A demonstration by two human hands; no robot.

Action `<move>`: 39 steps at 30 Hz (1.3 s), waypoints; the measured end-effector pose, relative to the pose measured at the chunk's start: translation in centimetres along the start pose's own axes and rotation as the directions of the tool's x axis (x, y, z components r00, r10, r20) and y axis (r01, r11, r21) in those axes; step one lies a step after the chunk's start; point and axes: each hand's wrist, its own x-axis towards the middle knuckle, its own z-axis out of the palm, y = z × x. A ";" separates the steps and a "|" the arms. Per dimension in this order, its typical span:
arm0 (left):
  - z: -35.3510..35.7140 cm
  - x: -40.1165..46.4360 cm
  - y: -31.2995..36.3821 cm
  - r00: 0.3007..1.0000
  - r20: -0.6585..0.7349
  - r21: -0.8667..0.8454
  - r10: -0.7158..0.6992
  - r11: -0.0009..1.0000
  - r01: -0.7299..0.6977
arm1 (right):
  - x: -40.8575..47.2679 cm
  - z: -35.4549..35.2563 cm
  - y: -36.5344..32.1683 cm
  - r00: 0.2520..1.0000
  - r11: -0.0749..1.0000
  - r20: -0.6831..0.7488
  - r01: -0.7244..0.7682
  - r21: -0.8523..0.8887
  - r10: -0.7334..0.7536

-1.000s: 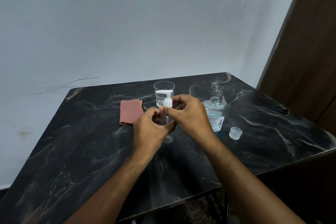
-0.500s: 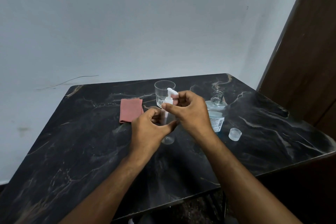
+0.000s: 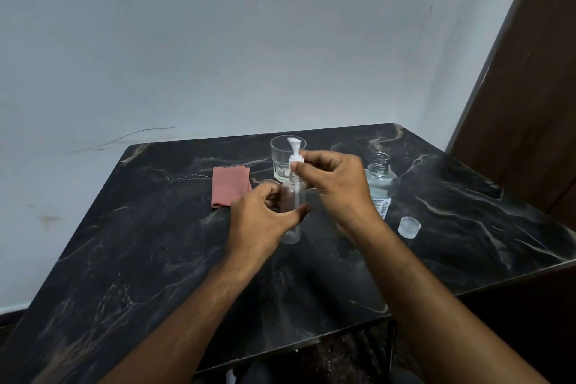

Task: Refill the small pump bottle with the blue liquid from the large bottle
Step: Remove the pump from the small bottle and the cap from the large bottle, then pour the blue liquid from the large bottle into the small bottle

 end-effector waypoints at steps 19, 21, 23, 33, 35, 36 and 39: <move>-2.8 -0.4 -2.0 0.987 -0.142 0.026 -0.070 0.997 0.075 | 4.1 0.3 -2.6 0.918 0.918 -0.135 0.344 -0.196 -0.373; -2.9 -0.7 -2.2 0.989 -0.131 0.012 -0.072 0.997 0.074 | 3.6 0.7 -0.5 0.895 0.820 -0.007 0.405 -0.404 -0.445; -2.9 -1.1 -2.3 0.990 -0.128 -0.004 -0.054 0.999 0.054 | 3.3 0.9 2.1 0.854 0.654 0.148 0.482 -0.583 -0.498; -2.1 -1.4 -2.2 0.994 -0.111 -0.085 -0.016 0.996 0.007 | 1.7 0.5 9.4 0.817 0.299 0.530 0.576 -0.761 -0.225; -1.8 -1.3 -2.3 0.994 -0.111 -0.078 -0.007 0.997 -0.002 | 1.7 0.5 9.4 0.808 0.289 0.545 0.589 -0.755 -0.224; -1.7 -1.2 -2.4 0.994 -0.108 -0.079 -0.005 0.997 -0.004 | 1.7 0.5 9.3 0.809 0.291 0.548 0.588 -0.755 -0.212; -1.3 -1.0 -2.5 0.996 -0.090 -0.093 -0.001 0.996 -0.007 | 1.7 0.4 8.9 0.839 0.374 0.523 0.538 -0.756 -0.149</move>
